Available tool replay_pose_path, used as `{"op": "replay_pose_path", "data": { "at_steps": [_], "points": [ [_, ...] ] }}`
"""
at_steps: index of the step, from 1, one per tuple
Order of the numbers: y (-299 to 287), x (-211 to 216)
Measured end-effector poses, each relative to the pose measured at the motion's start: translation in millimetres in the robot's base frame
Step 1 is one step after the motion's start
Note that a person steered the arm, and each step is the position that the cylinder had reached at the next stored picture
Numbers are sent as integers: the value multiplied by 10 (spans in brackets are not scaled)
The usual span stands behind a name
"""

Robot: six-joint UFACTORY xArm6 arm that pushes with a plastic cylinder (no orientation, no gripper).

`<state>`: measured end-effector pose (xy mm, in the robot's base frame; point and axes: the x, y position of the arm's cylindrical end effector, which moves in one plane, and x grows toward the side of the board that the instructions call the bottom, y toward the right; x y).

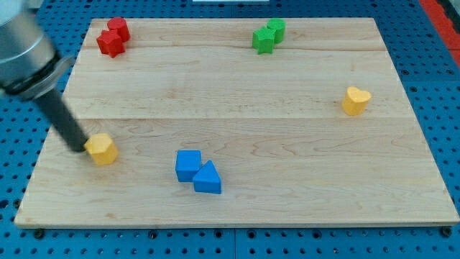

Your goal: Slide the yellow hexagon towards center right

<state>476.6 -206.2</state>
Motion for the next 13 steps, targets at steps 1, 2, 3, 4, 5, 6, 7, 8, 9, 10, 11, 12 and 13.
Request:
{"op": "replay_pose_path", "data": {
  "at_steps": [1, 2, 3, 4, 5, 6, 7, 8, 9, 10, 11, 12, 13],
  "points": [
    [619, -137],
    [-193, 68],
    [-55, 475],
    [835, 382],
    [1815, 11],
    [2096, -359],
    [1803, 51],
    [1317, -63],
    [1784, -480],
    [2315, -665],
    [2090, -804],
    [1937, -957],
    [1785, -1137]
  ]
}}
